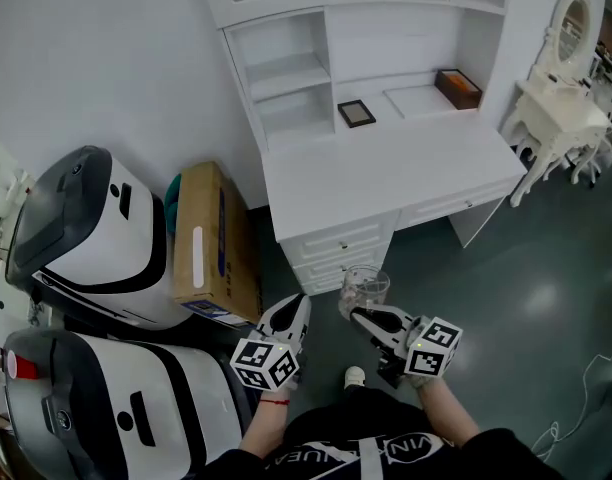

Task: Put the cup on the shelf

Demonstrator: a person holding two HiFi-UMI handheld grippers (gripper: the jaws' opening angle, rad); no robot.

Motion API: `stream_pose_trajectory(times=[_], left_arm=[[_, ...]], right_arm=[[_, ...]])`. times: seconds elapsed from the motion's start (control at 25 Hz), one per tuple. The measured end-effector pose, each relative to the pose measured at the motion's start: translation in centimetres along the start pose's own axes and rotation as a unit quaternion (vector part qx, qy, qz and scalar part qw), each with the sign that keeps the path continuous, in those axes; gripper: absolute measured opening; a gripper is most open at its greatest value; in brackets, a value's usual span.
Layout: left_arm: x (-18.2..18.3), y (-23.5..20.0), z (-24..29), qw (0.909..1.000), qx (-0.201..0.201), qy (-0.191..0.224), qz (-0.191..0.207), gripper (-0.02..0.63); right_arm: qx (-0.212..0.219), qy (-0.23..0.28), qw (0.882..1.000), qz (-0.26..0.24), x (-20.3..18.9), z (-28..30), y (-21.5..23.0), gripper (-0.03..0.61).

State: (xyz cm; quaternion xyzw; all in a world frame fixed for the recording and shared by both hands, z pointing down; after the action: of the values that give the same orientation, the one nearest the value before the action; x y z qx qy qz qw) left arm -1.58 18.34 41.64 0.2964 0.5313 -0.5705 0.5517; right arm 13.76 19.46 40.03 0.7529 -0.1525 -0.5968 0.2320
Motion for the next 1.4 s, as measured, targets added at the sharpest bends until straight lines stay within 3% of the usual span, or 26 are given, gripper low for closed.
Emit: stream_pose_trajectory(times=[0.72, 1.4], left_arm=[[0.7, -1.4, 7.5, 0.9999, 0.007, -0.006, -0.006, 0.009], [7.2, -7.8, 22.6, 0.9997, -0.022, -0.002, -0.013, 0.009]], right_arm=[[0.012, -0.009, 1.000, 0.004, 3.1, 1.3, 7.3, 0.017], [0.010, -0.031, 0.999, -0.009, 9.9, 9.2, 19.7, 0.017]])
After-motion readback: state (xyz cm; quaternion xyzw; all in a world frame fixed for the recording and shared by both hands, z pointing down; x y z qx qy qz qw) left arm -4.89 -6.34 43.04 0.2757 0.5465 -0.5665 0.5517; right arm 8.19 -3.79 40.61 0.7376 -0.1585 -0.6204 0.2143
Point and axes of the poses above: the fingertips, and each gripper's own axes: z forward along the fingers, y to its right, x out of its top, the point moved 4 cm from there along -z, backward along the fingers, and after that the axes turned 14 degrees about x, right-handed, at the moved point
